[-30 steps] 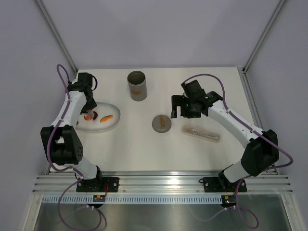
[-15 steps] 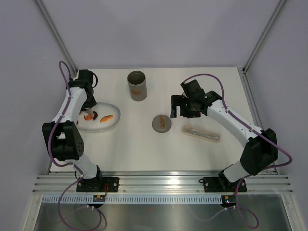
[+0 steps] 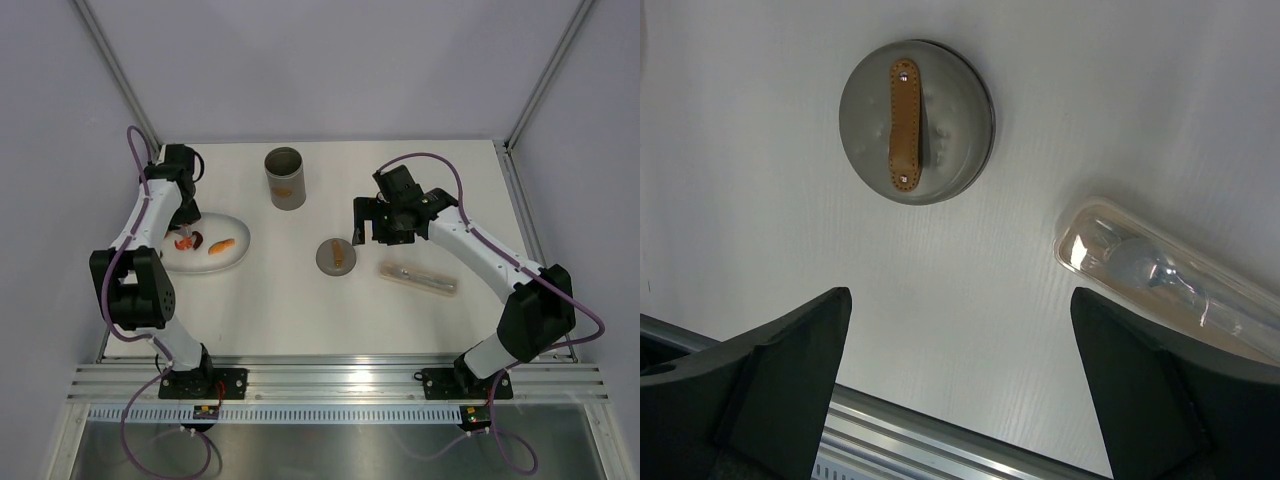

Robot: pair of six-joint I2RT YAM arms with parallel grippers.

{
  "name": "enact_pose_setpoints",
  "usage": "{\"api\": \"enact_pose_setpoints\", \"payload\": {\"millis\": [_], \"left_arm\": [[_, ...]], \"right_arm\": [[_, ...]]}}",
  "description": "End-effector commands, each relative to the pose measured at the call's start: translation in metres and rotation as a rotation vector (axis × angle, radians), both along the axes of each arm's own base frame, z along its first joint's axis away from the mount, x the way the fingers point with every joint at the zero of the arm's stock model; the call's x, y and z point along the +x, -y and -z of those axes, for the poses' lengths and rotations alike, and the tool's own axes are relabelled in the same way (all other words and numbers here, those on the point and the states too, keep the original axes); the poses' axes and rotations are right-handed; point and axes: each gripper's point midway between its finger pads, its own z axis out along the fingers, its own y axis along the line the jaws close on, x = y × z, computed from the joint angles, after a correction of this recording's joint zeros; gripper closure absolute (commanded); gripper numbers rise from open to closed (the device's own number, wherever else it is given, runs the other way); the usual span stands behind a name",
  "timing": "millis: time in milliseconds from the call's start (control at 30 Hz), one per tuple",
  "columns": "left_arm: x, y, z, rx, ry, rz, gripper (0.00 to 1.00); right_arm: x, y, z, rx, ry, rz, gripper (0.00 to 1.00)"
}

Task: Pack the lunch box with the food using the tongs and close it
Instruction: Pick up the fake food from the plate.

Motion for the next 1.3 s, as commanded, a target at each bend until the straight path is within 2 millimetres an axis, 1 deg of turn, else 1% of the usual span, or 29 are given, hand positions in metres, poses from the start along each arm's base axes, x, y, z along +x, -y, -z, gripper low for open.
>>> {"api": "enact_pose_setpoints", "payload": {"millis": [0, 167, 433, 767, 933, 1267], "left_arm": [[0.006, -0.003, -0.011, 0.02, 0.01, 0.015, 0.46], [0.007, -0.005, -0.011, 0.029, 0.01, 0.013, 0.46], [0.008, -0.007, -0.006, 0.04, -0.017, 0.019, 0.46], [0.011, -0.012, -0.006, 0.066, -0.029, 0.009, 0.46], [0.015, -0.013, -0.008, 0.075, -0.025, 0.01, 0.46], [0.013, -0.015, -0.001, 0.08, -0.055, 0.004, 0.47]], "right_arm": [[0.009, -0.012, -0.017, 0.033, 0.052, -0.012, 0.01], [0.008, -0.013, -0.017, 0.035, 0.049, -0.016, 0.01], [0.008, -0.014, -0.018, 0.034, 0.053, -0.018, 0.01], [0.009, -0.019, -0.02, 0.039, 0.057, -0.028, 0.01], [0.009, -0.023, -0.021, 0.04, 0.058, -0.037, 0.01], [0.009, -0.024, -0.02, 0.035, 0.06, -0.042, 0.01]]}}
